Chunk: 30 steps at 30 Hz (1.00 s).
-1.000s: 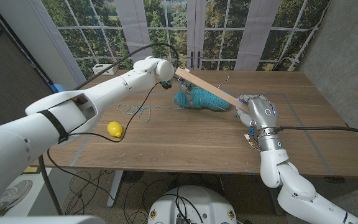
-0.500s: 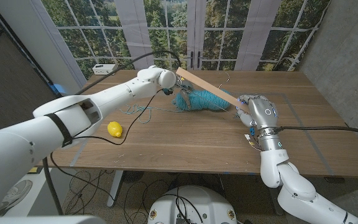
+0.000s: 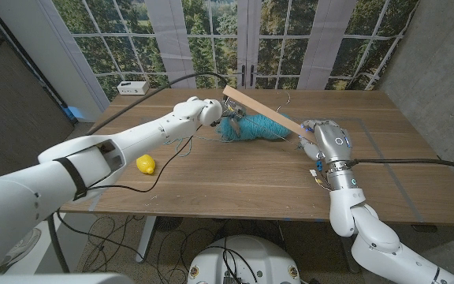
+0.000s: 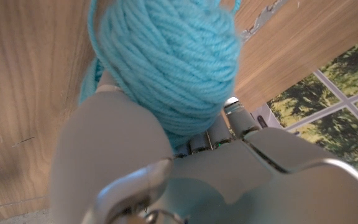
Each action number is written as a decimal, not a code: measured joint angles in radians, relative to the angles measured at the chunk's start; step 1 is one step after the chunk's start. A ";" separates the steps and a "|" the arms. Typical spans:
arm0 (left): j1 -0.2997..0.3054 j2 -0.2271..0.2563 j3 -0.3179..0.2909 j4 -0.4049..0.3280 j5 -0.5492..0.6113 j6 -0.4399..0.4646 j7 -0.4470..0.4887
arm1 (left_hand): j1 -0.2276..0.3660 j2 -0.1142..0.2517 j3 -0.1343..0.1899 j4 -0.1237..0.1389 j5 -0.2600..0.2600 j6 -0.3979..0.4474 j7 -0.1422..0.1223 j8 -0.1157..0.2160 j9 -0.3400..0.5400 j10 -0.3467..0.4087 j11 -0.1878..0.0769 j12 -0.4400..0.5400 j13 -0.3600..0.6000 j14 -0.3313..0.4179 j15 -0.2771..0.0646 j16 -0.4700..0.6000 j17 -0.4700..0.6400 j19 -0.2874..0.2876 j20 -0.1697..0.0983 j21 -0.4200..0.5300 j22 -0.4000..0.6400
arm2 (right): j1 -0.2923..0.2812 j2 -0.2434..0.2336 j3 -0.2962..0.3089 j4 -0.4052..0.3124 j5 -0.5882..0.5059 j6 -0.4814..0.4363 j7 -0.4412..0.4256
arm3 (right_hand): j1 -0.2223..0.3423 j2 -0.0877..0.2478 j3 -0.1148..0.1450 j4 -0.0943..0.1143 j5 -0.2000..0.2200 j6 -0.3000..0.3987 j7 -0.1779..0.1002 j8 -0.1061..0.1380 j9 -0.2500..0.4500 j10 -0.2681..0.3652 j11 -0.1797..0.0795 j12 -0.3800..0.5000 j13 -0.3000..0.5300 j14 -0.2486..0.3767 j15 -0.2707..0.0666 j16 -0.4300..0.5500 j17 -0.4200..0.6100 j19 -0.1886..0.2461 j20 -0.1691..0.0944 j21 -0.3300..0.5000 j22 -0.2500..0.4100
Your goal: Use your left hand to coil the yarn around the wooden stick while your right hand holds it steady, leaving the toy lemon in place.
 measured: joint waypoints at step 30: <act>0.106 0.122 -0.226 -0.333 0.143 0.108 0.290 | 0.017 -0.017 -0.002 0.002 0.005 0.052 0.013 0.008 0.035 0.013 -0.001 0.052 0.035 0.000 0.000 0.028 0.073 -0.002 -0.001 0.059 0.023 | 0.008 0.005 -0.009 0.015 0.010 0.026 -0.019 | 0.000 0.000 0.000 0.000 0.000 0.000 0.000 0.000 0.000 -0.001 -0.002 0.001 0.000 0.002 0.002 -0.014 0.015 -0.011 0.000 0.015 0.000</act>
